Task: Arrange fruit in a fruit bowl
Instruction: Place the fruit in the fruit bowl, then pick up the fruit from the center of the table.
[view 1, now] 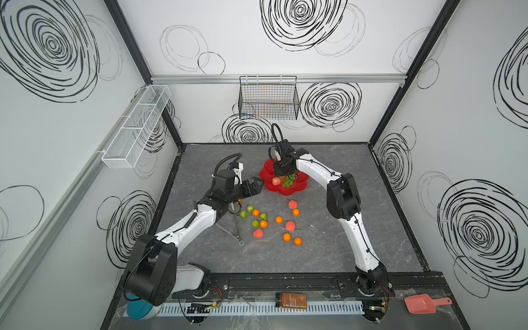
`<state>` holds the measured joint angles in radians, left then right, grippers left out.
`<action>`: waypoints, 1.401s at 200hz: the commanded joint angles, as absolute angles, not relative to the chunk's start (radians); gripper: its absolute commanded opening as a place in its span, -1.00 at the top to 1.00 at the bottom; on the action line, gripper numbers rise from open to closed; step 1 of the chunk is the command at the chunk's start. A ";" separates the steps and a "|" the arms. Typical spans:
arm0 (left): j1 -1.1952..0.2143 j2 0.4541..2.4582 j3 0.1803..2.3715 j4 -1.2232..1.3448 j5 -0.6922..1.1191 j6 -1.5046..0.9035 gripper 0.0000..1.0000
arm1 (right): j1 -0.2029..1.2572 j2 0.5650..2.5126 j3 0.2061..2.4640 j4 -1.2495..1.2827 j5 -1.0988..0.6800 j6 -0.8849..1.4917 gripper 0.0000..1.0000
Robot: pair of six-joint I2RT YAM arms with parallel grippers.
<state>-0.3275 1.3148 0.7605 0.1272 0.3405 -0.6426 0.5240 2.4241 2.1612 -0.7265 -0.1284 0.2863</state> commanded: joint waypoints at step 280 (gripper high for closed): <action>-0.773 0.950 0.487 0.109 0.099 -0.683 -0.92 | 0.636 1.641 0.987 -0.276 -0.115 0.316 -1.00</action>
<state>-0.7681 0.9398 0.4992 0.0536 0.1143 -0.6724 0.6018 1.6009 0.9611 -0.2886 -0.1761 0.3492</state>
